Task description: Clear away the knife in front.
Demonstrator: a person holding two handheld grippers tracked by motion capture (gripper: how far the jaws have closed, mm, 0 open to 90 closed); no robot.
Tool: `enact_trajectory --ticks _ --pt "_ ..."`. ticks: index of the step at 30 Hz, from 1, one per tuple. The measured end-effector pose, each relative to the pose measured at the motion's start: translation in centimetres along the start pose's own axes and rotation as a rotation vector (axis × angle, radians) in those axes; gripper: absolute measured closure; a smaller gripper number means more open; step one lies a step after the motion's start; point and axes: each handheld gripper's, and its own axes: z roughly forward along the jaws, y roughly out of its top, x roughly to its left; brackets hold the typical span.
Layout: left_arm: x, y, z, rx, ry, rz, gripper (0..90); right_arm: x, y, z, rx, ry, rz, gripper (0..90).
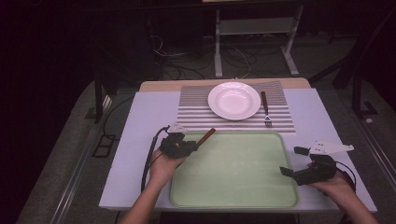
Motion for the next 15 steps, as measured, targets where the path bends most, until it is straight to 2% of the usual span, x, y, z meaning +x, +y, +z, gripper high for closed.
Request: enact_trajectory --ticks 6,7,13,14,15 --pt "-0.7 -1.1 1.4 0.048 -0.002 -0.022 77.2 0.1 0.0 0.0 0.004 0.001 -0.009 0.0" --pt "-0.8 -1.4 1.8 0.074 0.005 -0.019 77.1 0.1 0.0 0.1 0.003 0.003 -0.008 0.0" --pt "-0.9 -1.7 1.6 0.079 0.026 -0.031 75.1 0.0 -0.1 0.0 0.0 0.008 -0.005 0.0" --pt "-1.0 -1.6 1.4 0.065 0.035 -0.017 69.2 0.0 -0.1 0.0 0.001 0.009 -0.006 0.0" --pt "-1.0 -1.4 1.3 0.046 0.035 -0.02 69.3 0.0 -0.1 0.1 0.001 0.01 -0.005 0.0"
